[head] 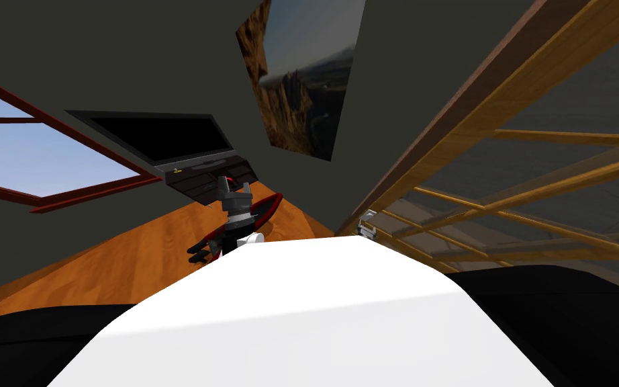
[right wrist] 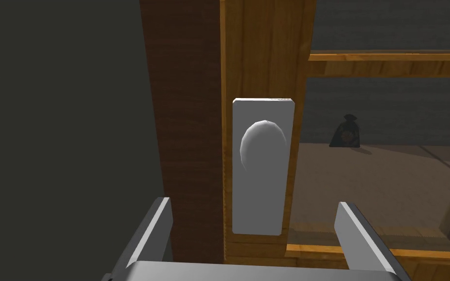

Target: Pull the door open

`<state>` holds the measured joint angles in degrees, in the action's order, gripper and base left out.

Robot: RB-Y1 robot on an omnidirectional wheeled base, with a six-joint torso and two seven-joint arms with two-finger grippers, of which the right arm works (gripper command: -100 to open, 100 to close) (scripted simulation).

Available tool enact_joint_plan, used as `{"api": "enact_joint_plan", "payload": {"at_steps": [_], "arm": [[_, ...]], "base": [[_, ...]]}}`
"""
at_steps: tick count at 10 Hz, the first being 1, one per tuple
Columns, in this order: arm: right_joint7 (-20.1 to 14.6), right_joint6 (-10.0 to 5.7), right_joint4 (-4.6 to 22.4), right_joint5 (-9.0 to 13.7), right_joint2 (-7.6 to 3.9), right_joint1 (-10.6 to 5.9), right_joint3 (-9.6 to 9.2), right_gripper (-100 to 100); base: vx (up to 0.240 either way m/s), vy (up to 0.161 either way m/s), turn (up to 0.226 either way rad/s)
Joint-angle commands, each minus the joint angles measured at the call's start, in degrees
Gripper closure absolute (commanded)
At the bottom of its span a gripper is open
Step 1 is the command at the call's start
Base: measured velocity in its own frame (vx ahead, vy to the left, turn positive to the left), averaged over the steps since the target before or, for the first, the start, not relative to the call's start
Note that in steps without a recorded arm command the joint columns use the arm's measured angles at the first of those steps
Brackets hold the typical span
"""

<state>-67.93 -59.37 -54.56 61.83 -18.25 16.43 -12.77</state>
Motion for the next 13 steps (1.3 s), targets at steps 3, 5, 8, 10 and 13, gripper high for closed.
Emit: {"api": "enact_joint_plan", "payload": {"at_steps": [3, 5, 8, 10, 13], "arm": [[-4.51, -0.72, 2.64, -0.56, -2.36, 0.47, -0.6, -100], [-6.87, -1.1, 3.93, -0.86, -3.67, 0.81, -0.92, -100], [-10.21, -1.65, 5.76, -1.28, -5.51, 1.3, -1.36, -100], [-12.17, -1.96, 6.83, -1.52, -6.59, 1.59, -1.62, -100], [-15.42, -2.49, 8.61, -1.93, -8.38, 2.07, -2.06, -100]], "base": [[0.101, -0.016, -0.025], [0.082, -0.007, -0.025], [0.102, -0.005, -0.025], [0.095, -0.003, -0.022], [0.123, -0.004, -0.035]]}}
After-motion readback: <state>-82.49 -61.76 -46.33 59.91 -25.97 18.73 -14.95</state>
